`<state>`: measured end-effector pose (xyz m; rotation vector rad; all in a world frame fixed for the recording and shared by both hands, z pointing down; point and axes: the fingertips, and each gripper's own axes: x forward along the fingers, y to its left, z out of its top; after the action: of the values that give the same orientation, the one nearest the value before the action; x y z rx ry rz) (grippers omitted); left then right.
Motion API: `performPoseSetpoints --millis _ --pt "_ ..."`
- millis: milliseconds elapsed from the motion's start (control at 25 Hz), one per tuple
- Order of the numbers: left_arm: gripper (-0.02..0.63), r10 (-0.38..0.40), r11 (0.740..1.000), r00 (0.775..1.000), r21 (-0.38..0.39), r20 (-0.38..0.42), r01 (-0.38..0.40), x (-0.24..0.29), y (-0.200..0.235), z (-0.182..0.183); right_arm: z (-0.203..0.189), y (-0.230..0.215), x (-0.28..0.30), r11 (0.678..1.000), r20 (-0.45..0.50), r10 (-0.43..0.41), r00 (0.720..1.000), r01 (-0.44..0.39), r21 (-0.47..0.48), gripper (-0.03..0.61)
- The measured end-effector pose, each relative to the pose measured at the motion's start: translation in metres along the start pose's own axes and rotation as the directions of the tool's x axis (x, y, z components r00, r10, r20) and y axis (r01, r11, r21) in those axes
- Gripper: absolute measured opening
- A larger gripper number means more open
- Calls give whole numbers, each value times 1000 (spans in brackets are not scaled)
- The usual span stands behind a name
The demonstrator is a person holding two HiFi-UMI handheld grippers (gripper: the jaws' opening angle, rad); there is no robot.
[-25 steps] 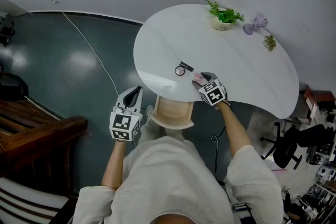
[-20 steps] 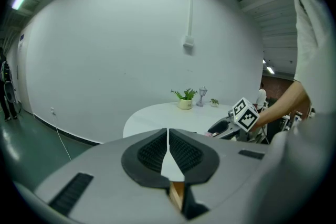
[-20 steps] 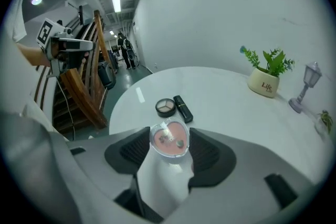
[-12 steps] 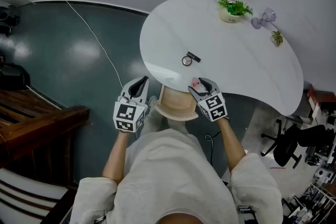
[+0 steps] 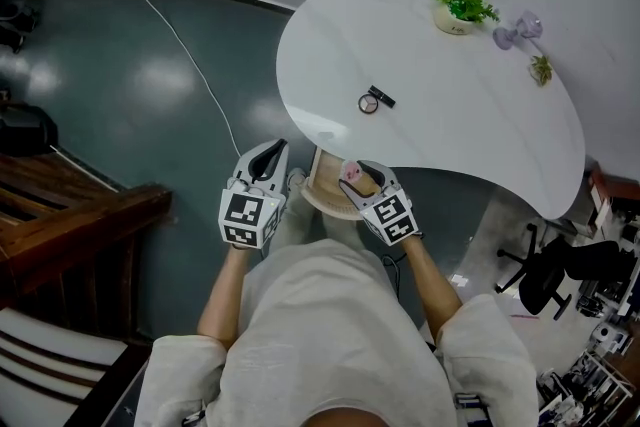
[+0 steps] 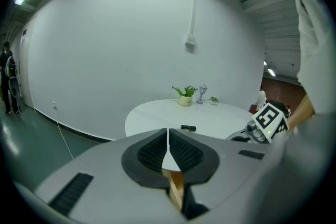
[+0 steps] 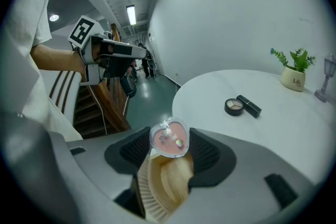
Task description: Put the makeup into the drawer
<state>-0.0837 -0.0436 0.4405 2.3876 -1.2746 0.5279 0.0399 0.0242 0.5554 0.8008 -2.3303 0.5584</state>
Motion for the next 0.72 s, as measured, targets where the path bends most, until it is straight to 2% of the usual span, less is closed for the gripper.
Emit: performPoseSetpoints --millis 120,240,400,720 --pt "17 4 1000 1000 -12 -9 -4 -3 3 -7 -7 12 15 999 -18 24 1000 -24 -21 230" --pt "17 6 1000 1000 -23 -25 -6 -4 7 -17 -34 22 31 998 -97 59 993 -62 -21 230" --pt "17 -2 999 999 -38 -53 0 -3 8 -34 -61 31 49 994 -210 98 973 -106 -29 230" --pt "17 -21 998 996 -66 -92 15 -5 8 -62 -104 34 82 988 -353 124 928 -147 -39 230"
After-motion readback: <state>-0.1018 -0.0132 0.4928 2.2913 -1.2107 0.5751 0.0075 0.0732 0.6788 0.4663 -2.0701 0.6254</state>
